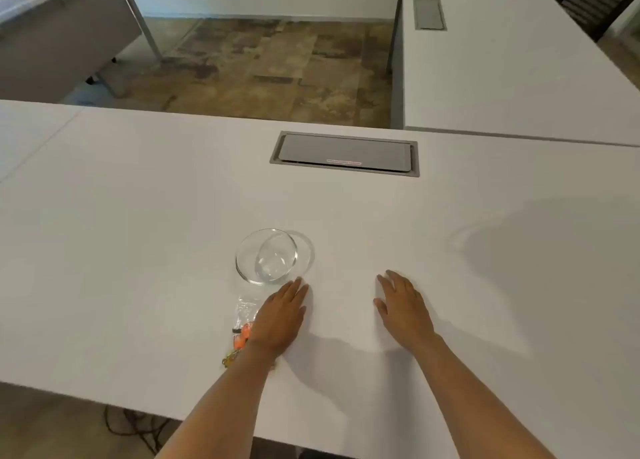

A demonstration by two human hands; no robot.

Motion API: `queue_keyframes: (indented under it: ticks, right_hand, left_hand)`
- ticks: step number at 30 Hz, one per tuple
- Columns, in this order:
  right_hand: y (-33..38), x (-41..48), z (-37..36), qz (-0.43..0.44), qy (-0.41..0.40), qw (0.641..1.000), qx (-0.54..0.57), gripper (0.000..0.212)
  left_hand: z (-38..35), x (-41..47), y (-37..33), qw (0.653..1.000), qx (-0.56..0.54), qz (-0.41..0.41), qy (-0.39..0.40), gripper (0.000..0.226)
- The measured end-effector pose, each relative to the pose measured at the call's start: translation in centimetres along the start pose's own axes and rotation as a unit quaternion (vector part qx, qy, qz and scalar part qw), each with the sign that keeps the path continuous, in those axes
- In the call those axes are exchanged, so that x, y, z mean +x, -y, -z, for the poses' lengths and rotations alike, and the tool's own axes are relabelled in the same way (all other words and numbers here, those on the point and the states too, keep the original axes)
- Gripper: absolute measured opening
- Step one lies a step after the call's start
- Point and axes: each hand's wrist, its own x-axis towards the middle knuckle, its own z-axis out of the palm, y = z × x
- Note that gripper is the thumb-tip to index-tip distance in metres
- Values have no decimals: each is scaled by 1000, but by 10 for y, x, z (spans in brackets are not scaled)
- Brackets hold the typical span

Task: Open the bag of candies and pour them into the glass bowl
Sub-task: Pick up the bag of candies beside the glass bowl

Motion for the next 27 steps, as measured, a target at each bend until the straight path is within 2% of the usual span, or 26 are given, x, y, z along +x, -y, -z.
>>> queue_keyframes:
  ticks: [5,8,14,21,24,27]
  right_hand:
    - [11,1,-1,14,3,1000,2,48]
    - [13,2,-3,17,2,1000,-3,47]
    - [14,5,-3,15,1,1000,-6,46]
    - [24,9,6,39,-20,999,17,40]
    - [38,10,16,42,-58,993,98,34]
    - [64,12,36,1,-96,955,282,25]
  left_hand:
    - [15,-20,24,997,-66,32,-15,34]
    - [24,-23,33,989,-138,53,23,30]
    - [29,-23,50,983,-158,82,35,21]
    - [47,-20,43,968,-211,114,73,21]
    - [67,-11,34,940,-316,112,58,15]
    - [90,1,16,897,-423,128,19,12]
